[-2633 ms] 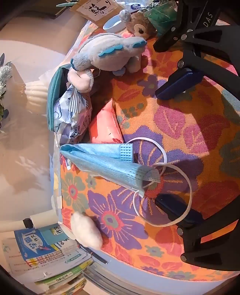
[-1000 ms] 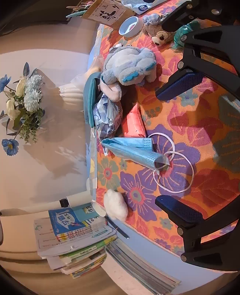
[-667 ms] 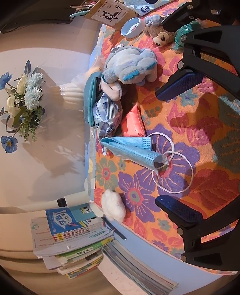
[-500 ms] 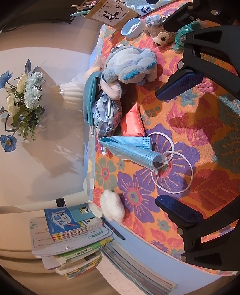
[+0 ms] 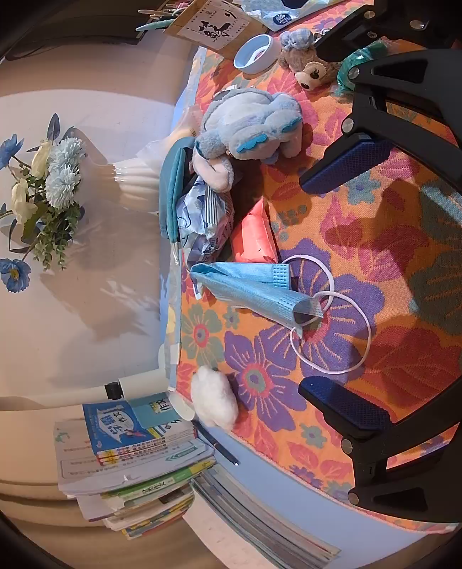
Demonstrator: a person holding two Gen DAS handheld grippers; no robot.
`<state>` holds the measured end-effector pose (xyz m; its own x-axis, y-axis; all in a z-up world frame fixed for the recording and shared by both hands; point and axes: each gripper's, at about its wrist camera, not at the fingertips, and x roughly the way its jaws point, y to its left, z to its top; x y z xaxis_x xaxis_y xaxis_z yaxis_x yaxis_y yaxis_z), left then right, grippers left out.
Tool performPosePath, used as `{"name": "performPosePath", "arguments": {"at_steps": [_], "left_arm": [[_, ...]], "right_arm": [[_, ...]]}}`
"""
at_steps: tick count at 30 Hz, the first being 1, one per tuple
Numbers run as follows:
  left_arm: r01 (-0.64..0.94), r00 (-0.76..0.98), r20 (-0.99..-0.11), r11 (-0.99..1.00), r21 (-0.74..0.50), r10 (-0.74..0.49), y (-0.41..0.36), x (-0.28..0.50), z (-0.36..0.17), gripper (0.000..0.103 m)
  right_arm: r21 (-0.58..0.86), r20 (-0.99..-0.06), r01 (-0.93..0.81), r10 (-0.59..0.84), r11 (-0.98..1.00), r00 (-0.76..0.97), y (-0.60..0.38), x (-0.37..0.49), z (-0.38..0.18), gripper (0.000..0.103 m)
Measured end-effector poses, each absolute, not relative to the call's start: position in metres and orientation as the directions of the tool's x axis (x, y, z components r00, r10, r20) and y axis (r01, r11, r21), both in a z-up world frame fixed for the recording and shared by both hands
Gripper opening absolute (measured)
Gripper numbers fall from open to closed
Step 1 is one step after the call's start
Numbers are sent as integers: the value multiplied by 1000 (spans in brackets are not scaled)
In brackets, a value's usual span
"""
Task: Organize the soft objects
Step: 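Grasp the white fluffy plush with the left tool while the right tool grasps the blue gingham scrunchie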
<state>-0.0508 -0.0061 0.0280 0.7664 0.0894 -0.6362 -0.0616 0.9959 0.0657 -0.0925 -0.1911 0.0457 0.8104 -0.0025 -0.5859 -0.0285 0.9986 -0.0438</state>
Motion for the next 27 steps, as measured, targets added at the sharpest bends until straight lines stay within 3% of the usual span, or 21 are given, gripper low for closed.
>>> {"name": "performPosePath", "arguments": {"at_steps": [8,13,15,20,27], "left_arm": [[-65,757,-647,996,54,84,-6,-49,27,102],[-42,759,-650,999,-9,26,7,-56,33,102],[-44,760,-649,999,-20,20,19,-60,41,102],[-152,753,-638,986,68,160,56,-55,71,102],[-106,734,-679,991,-85,21,119,-14,83,102]], "right_arm": [[-43,-582,-29,-1,999,813,-191,-94,47,103],[1,-450,39,-34,999,893,-208,-124,65,103],[41,-440,69,-44,997,897,-220,-133,68,103],[101,-550,38,24,994,835,-232,-127,59,103],[242,-683,14,160,970,713,-241,-96,41,103]]}}
